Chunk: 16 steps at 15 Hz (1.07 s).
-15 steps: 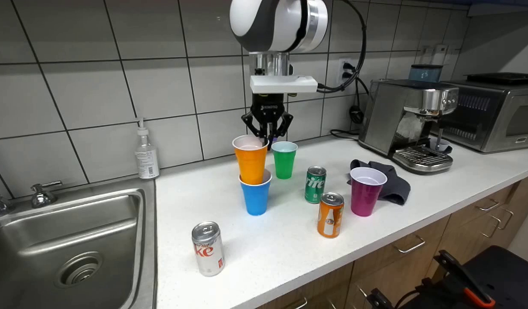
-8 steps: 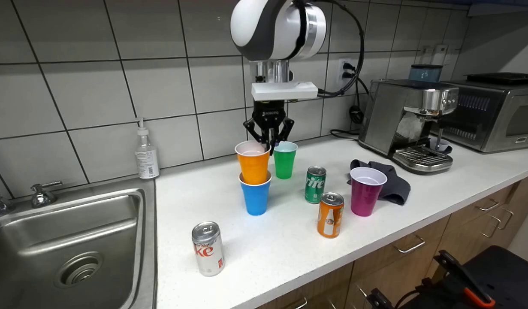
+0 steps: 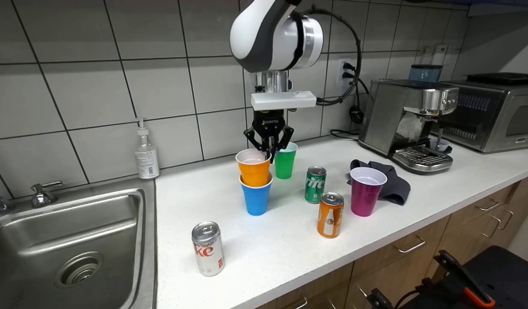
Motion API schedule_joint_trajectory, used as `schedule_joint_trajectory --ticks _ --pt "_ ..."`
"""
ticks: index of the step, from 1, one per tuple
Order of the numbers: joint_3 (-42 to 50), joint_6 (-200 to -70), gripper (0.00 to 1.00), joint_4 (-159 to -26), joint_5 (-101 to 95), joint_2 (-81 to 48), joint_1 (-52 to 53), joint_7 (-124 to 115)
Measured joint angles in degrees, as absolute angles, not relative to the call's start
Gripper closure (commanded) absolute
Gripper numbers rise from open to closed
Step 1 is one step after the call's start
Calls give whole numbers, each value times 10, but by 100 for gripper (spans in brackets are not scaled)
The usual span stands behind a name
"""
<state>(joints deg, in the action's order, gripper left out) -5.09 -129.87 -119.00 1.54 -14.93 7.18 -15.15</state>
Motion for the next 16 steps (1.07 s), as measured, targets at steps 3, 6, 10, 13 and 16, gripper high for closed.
schedule_joint_trajectory --ticks 3,6,10,13,16 --pt "-49 -1303 98 -1187 15 -159 72 -152" --pt "-45 -1307 98 -1182 15 -167 73 -152" --pt "-43 -1312 98 -1180 13 -173 74 -152" --pt "-43 -1315 98 -1180 13 -176 74 -152" --pt "-43 -1318 98 -1180 13 -178 76 -152"
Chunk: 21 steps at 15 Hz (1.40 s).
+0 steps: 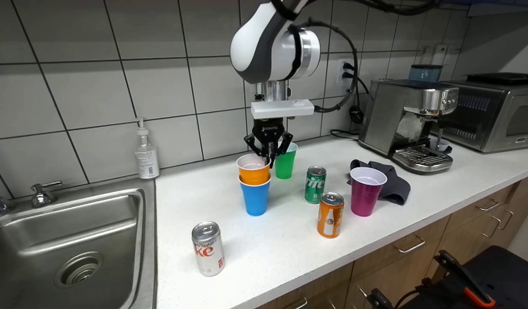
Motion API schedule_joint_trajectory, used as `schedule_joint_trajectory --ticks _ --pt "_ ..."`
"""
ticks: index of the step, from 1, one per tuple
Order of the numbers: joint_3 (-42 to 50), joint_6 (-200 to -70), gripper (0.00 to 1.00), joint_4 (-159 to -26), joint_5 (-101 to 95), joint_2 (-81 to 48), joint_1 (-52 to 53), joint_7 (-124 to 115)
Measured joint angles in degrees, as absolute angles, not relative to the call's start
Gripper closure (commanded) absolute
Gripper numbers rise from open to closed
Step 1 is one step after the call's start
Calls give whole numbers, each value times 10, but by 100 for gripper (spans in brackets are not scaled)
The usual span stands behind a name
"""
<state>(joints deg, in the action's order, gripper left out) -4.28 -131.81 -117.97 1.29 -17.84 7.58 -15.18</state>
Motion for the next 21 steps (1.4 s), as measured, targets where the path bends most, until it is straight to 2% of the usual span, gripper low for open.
schedule_joint_trajectory --ticks 1,2,11,21 --pt "-43 -1320 69 -1180 13 -179 76 -152" --pt "-43 -1321 68 -1180 12 -180 77 -152" --pt "-41 -1327 2 -1179 11 -181 78 -152" --pt "-23 -1342 0 -1171 7 -176 77 -152"
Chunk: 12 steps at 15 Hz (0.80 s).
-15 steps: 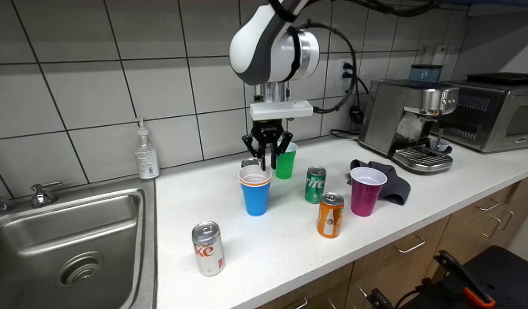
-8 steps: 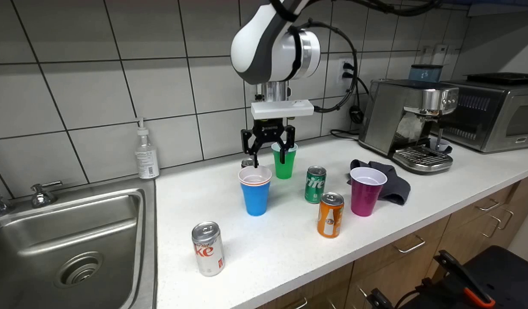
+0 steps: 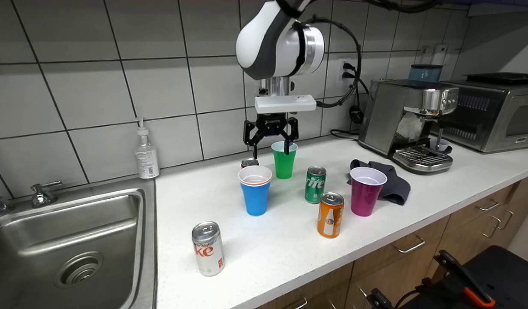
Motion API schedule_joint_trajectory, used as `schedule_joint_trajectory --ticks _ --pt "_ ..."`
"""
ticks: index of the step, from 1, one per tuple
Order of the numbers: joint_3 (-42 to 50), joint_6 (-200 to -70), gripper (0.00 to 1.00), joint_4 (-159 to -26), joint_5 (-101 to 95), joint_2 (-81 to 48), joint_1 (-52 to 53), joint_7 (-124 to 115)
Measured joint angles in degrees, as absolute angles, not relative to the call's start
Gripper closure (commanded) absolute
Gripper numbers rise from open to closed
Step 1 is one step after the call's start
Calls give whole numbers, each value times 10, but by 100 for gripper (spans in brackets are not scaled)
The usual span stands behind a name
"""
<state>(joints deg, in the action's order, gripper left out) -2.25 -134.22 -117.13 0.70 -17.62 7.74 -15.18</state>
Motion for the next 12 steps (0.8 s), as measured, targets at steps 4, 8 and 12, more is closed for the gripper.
schedule_joint_trajectory --ticks 4,8,12 --pt "-10 -1353 0 -1167 -3 -176 75 -152" --pt "4 -1355 0 -1153 -9 -181 72 -152" --pt "15 -1360 0 -1142 -20 -189 71 -152"
